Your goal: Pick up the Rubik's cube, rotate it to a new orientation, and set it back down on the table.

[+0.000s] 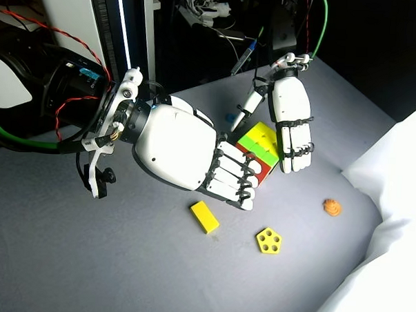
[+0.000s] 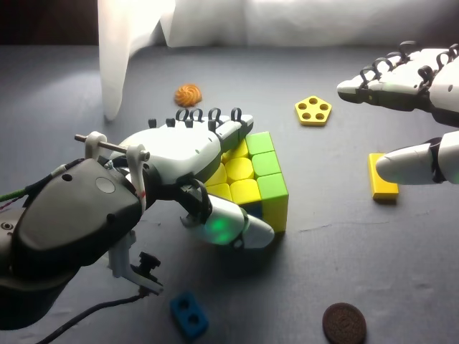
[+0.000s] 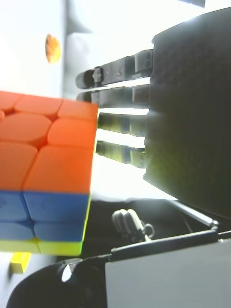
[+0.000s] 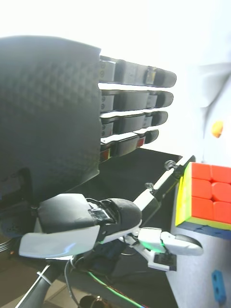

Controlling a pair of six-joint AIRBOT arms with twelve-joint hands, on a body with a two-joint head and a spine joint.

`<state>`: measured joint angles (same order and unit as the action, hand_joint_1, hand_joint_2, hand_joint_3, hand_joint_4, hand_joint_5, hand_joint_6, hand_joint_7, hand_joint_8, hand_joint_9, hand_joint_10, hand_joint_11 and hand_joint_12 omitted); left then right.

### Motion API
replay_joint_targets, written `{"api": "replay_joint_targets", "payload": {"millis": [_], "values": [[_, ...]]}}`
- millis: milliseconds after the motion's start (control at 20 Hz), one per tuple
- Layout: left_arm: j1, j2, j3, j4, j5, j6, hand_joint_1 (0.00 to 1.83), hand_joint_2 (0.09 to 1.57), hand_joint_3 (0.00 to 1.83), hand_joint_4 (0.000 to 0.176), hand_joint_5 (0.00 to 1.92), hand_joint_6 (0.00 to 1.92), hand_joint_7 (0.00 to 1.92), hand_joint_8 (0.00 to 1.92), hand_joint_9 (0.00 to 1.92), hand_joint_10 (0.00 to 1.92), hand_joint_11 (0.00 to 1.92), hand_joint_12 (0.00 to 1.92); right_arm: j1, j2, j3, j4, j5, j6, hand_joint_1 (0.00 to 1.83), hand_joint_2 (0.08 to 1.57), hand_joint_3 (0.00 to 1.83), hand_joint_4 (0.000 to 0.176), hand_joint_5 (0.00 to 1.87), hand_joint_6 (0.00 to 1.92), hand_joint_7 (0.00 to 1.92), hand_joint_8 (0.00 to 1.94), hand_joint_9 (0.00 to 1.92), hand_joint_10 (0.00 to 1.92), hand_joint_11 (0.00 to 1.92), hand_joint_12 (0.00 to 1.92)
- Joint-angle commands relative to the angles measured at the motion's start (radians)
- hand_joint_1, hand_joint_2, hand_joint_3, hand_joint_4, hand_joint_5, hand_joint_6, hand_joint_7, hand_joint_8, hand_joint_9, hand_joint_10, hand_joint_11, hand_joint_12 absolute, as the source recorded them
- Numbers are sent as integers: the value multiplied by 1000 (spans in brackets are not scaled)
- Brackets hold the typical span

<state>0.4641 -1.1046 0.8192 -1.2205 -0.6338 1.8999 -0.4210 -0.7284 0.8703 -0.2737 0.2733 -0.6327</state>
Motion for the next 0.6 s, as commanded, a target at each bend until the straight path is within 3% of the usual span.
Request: {"api": "replay_joint_targets", "payload": {"millis": [0,100,150,300,400,450,500,550], "values": [[-22,10,-10,52,-44,9,586,873,0,95,0,0,0,0,0,0,0,0,10,8,-2,14,105,-4,0,1242,2,0,0,0,43,3,85,0,0,198],[-51,25,-28,21,-44,64,546,871,0,90,0,0,0,0,0,0,0,0,11,8,-5,14,106,-18,0,1242,1,0,0,0,37,1,73,5,0,227],[-68,36,-40,-6,-44,99,542,872,0,87,0,0,0,0,0,0,0,0,10,8,-6,14,105,-23,0,1239,0,0,0,0,50,3,89,12,0,372],[-120,71,-74,-68,-44,179,435,924,15,57,0,0,0,0,0,0,0,0,7,8,-7,14,98,-28,0,1237,0,0,28,10,76,7,103,16,0,476],[-156,96,-98,-82,-44,203,288,1064,4,34,81,15,201,30,189,25,0,562,7,13,-16,14,81,-29,0,1236,0,0,104,33,161,20,173,45,0,684],[-173,104,-109,-91,-44,218,188,1187,11,21,328,65,487,88,488,149,103,1113,7,14,-19,14,66,-29,0,1245,2,0,266,108,379,107,364,169,0,1088],[-197,113,-119,-122,-44,257,190,1226,3,12,454,45,636,99,598,284,149,1350,7,14,-20,14,65,-31,0,1249,0,0,342,269,503,227,332,669,0,1443],[-221,121,-127,-149,-44,293,186,1266,1,0,612,54,766,212,611,679,208,1520,7,14,-21,14,65,-31,0,1269,3,0,333,645,541,589,359,1072,0,1721]]}}
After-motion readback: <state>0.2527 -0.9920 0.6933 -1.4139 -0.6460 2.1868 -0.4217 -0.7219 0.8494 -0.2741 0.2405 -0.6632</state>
